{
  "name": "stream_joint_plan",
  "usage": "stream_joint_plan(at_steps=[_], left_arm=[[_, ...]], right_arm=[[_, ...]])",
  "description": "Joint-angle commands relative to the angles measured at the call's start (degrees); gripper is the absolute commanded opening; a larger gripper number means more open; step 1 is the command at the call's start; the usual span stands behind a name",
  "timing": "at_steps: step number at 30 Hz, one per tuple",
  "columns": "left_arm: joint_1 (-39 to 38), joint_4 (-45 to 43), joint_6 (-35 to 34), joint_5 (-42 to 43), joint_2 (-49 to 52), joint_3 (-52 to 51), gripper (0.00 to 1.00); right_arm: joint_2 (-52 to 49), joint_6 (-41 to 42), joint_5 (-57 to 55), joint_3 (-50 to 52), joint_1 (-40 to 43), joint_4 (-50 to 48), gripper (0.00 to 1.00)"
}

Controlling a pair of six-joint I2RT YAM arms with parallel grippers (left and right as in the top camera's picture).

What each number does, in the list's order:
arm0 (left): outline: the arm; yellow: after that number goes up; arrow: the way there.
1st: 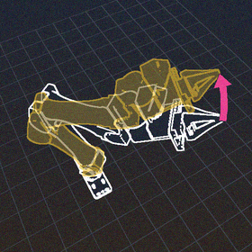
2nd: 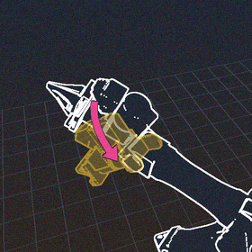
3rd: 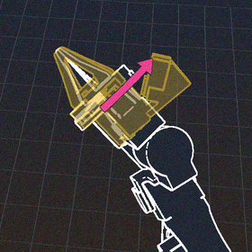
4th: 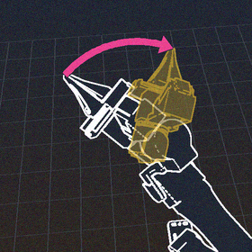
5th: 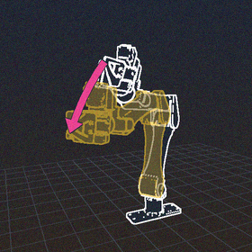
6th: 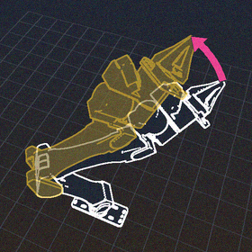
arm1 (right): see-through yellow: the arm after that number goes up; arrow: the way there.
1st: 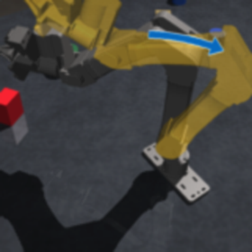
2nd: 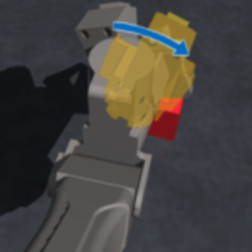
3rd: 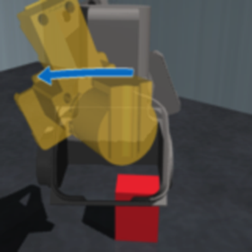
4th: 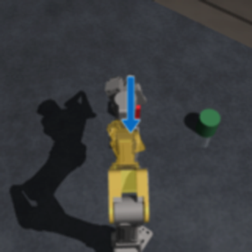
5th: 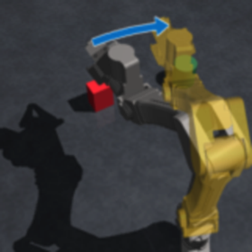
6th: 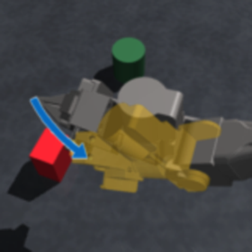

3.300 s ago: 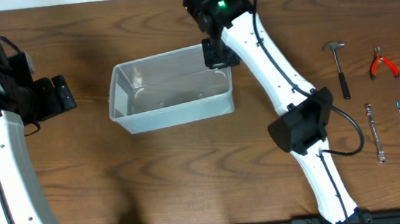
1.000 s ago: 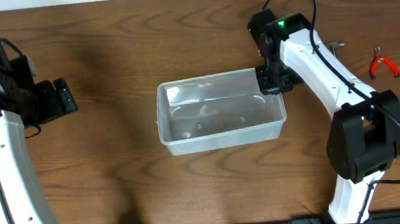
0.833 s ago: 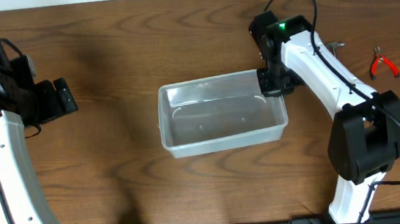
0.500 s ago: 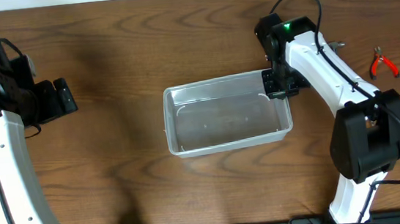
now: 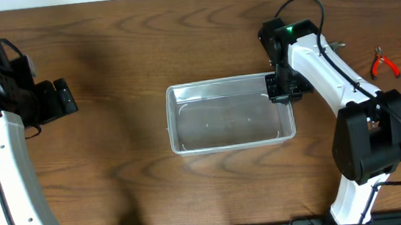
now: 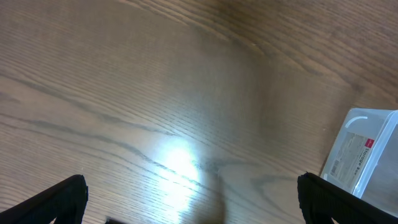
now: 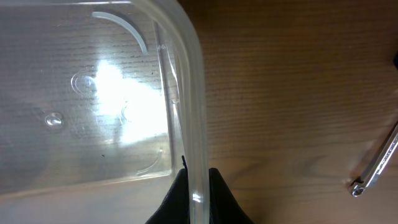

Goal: Pack container

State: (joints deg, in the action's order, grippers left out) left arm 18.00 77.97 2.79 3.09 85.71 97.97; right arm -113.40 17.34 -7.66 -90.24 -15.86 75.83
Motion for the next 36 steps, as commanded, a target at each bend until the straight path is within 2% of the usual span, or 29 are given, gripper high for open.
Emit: stream_joint_plan(at_steps=[1,17,36], left_arm=[[0.3,0.2,-0.5,0.6,-0.4,0.3,0.98],[0.3,0.2,-0.5,0.6,-0.4,0.3,0.98],[0.3,0.2,-0.5,0.6,-0.4,0.3,0.98]], right_arm=[[-0.4,2.6,-3.0,1.6,0.6,0.2,0.01],[-0.3,6.4,-4.4,1.6,0.6,1.6,0.01],[2.6,-0.5,-6.0,1.6,1.8,0.8,0.01]])
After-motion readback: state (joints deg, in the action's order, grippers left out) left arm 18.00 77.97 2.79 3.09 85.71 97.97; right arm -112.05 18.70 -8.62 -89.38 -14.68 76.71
